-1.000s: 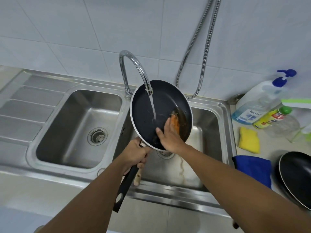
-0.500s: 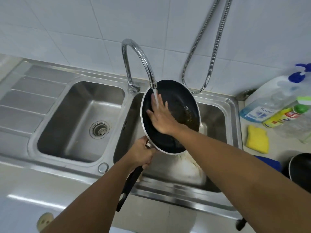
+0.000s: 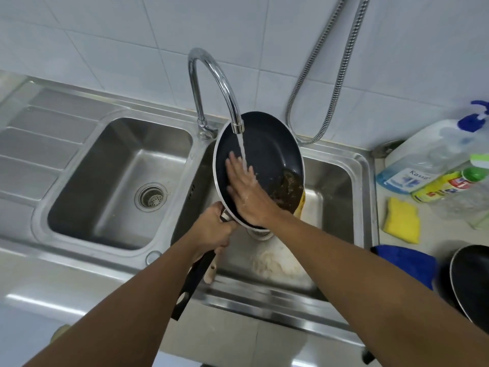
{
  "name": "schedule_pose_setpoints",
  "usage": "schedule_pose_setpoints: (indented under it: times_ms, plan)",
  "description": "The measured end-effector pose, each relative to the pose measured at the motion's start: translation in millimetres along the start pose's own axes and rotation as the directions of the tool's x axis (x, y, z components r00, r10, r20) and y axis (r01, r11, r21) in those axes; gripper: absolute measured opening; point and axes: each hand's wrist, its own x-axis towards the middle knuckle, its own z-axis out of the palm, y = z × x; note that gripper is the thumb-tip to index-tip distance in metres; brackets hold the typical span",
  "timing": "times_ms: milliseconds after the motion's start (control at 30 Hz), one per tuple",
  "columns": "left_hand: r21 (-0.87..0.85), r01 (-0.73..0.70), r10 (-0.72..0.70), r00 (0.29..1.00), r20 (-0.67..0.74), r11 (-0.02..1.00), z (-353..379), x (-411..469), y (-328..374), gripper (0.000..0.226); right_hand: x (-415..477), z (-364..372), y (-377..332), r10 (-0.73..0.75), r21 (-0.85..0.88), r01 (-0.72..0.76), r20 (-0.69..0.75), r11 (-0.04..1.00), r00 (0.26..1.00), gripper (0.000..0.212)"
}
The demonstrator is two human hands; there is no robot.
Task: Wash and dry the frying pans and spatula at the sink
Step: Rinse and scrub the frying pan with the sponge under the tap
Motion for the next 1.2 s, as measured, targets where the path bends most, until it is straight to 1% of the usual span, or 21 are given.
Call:
schedule_pose_setpoints:
  times_ms: [33, 67, 133, 167, 200, 267, 300, 333, 433, 500, 533, 567, 600, 667, 733, 833, 900, 967, 1067, 1133, 1200]
  plan:
    - [-0.002, -0.003, 0.003, 1.0, -0.008, 1.0, -0.8, 0.8, -0.3, 0.024, -11.0, 6.0, 0.5, -0.049, 0.014, 0.049, 0.045, 0.999, 0.998, 0.062]
    - [-0.004, -0.003, 0.003, 1.0, -0.012, 1.0, -1.4, 1.3, -1.0, 0.024, -20.8, 11.2, 4.0, -0.062, 0.035, 0.06, 0.073, 0.998, 0.995, 0.063]
    - [-0.006, 0.007, -0.007, 1.0, -0.011, 1.0, -1.7, 1.6, -2.5, 0.026, -34.2, 16.4, 16.6, -0.011, 0.042, 0.006, 0.117, 0.999, 0.993, 0.068]
    - [-0.007, 0.012, -0.012, 1.0, -0.005, 1.0, -1.5, 2.1, -3.5, 0.028, -39.7, 18.1, 23.3, 0.07, 0.032, -0.075, 0.134, 0.997, 0.989, 0.07]
    - [-0.007, 0.015, -0.015, 1.0, 0.001, 1.0, -1.6, 2.6, -4.0, 0.031, -44.8, 18.3, 29.1, 0.191, 0.034, -0.197, 0.134, 0.98, 0.972, 0.073]
    - [0.009, 0.015, -0.015, 1.0, 0.014, 1.0, -0.5, 3.9, -5.1, 0.037, -49.5, 16.0, 39.7, 0.443, 0.077, -0.452, 0.106, 0.889, 0.89, 0.076]
    - [0.022, 0.011, -0.012, 1.0, 0.02, 1.0, 0.5, 4.1, -5.4, 0.039, -48.3, 13.9, 43.7, 0.508, 0.098, -0.517, 0.101, 0.851, 0.855, 0.076]
    - [0.026, 0.007, -0.008, 1.0, 0.023, 1.0, 1.8, 4.5, -5.9, 0.04, -45.4, 11.3, 45.5, 0.532, 0.112, -0.54, 0.097, 0.834, 0.841, 0.076]
    - [-0.004, 0.003, -0.002, 1.0, 0.018, 1.0, 5.9, 2.5, -4.2, 0.038, -24.7, 2.9, 43.0, 0.553, 0.144, -0.549, 0.017, 0.823, 0.833, 0.075]
    - [-0.011, -0.007, 0.007, 1.0, 0.013, 1.0, 7.3, 0.8, -2.8, 0.038, -4.7, -6.1, 39.2, 0.581, 0.19, -0.564, -0.045, 0.804, 0.813, 0.075]
    - [-0.013, -0.013, 0.013, 1.0, 0.006, 1.0, 6.9, 0.4, -2.4, 0.038, 4.8, -11.0, 36.3, 0.581, 0.199, -0.56, -0.062, 0.804, 0.812, 0.074]
    - [-0.014, -0.018, 0.018, 1.0, 0.001, 1.0, 6.2, 0.5, -1.7, 0.038, 13.0, -15.4, 32.6, 0.555, 0.192, -0.534, -0.079, 0.824, 0.828, 0.073]
    - [-0.015, -0.019, 0.019, 1.0, 0.001, 1.0, 5.6, 1.3, -1.0, 0.037, 19.9, -19.4, 27.1, 0.496, 0.17, -0.477, -0.097, 0.862, 0.863, 0.07]
    - [-0.012, -0.017, 0.017, 1.0, 0.006, 1.0, 5.0, 1.3, 1.4, 0.034, 29.7, -21.8, 12.9, 0.302, 0.098, -0.292, -0.107, 0.951, 0.947, 0.067]
    - [-0.007, -0.016, 0.016, 1.0, 0.007, 1.0, 5.2, -0.7, 4.5, 0.031, 30.2, -17.8, 0.3, 0.105, 0.007, -0.105, -0.07, 0.994, 0.992, 0.066]
    - [-0.01, -0.015, 0.015, 1.0, 0.012, 1.0, 3.7, -3.0, 8.0, 0.025, 9.4, -9.4, 3.3, -0.068, -0.075, 0.071, 0.043, 0.995, 0.997, 0.065]
    - [-0.019, -0.007, 0.007, 1.0, 0.009, 1.0, 0.5, -3.0, 10.9, 0.025, -13.5, -6.7, 19.5, -0.134, -0.096, 0.146, 0.122, 0.985, 0.984, 0.062]
    - [-0.027, -0.006, 0.007, 1.0, 0.011, 1.0, -1.7, -2.0, 13.8, 0.028, -34.7, -7.9, 39.1, -0.092, -0.123, 0.112, 0.154, 0.986, 0.984, 0.061]
    - [-0.041, -0.001, 0.002, 1.0, 0.017, 0.999, -0.9, -0.8, 15.8, 0.036, -49.7, -16.7, 62.2, 0.131, -0.155, -0.114, 0.1, 0.981, 0.986, 0.06]
    - [-0.024, -0.001, 0.001, 1.0, 0.029, 1.0, 0.0, -1.6, 15.2, 0.04, -44.2, -24.2, 68.7, 0.258, -0.115, -0.252, 0.046, 0.961, 0.965, 0.06]
    - [-0.005, 0.008, -0.007, 0.999, 0.048, 1.0, 0.5, -4.1, 12.7, 0.043, -27.7, -31.9, 69.1, 0.353, -0.03, -0.354, -0.026, 0.935, 0.935, 0.063]
